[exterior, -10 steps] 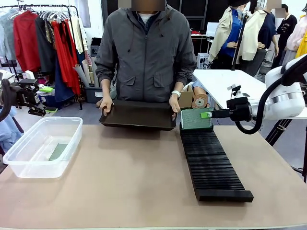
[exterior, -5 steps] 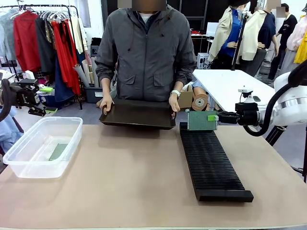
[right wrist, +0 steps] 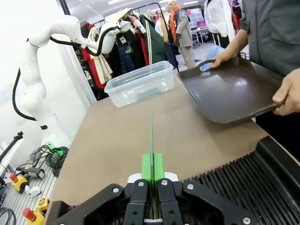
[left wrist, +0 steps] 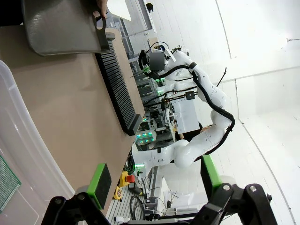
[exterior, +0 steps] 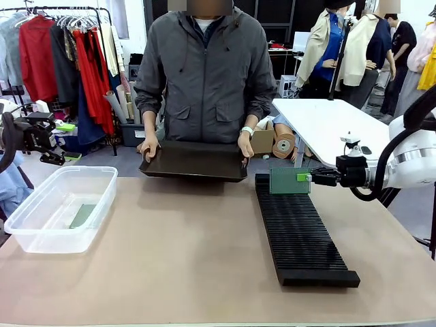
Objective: Sort PCBs into racks and boxes based on the side picked up.
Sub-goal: If the short side of the Blank PCB is picked up, insert it into the PCB Rack ; if the long side is picked up, place it in the Organizing box.
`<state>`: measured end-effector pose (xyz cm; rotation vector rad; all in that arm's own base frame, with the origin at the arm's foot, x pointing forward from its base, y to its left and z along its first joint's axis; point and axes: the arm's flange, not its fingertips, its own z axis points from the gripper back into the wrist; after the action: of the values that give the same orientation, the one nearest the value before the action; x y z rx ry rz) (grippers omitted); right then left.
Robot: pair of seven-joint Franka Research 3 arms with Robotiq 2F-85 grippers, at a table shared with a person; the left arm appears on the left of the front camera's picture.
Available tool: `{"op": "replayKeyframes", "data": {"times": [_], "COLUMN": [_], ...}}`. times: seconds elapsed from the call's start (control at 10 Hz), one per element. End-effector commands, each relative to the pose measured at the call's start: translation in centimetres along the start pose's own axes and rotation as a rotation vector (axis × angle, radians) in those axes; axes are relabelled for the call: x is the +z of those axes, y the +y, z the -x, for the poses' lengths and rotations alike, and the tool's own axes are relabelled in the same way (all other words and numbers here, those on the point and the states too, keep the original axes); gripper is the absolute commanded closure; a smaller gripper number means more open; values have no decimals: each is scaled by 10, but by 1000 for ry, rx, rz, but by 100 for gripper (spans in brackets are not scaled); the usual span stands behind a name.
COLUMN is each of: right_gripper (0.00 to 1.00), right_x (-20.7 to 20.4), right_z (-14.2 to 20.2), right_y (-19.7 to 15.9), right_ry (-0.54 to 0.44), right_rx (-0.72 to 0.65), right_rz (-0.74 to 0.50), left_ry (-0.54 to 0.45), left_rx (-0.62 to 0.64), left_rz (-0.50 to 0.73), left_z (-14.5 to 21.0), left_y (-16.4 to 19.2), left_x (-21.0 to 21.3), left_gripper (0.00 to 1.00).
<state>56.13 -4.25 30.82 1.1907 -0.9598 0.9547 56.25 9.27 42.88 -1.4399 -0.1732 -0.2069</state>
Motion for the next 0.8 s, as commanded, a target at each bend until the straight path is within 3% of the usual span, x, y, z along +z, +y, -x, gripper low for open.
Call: {"op": "replayKeyframes", "data": {"times": [0.0, 0.7], "right_gripper": [100, 100], "right_x": [-3, 2], "right_z": [3, 46], "right_y": [-16, -32], "right_ry": [-6, -8], "right_rx": [38, 87], "right_rz": [22, 73], "left_ry": [5, 5], "left_rx": [-1, -1], "left_rz": [7, 7], "left_z": [1, 1], "left_y": [-1, -1], "left_x": [1, 1], "left_gripper": [0, 0]}}
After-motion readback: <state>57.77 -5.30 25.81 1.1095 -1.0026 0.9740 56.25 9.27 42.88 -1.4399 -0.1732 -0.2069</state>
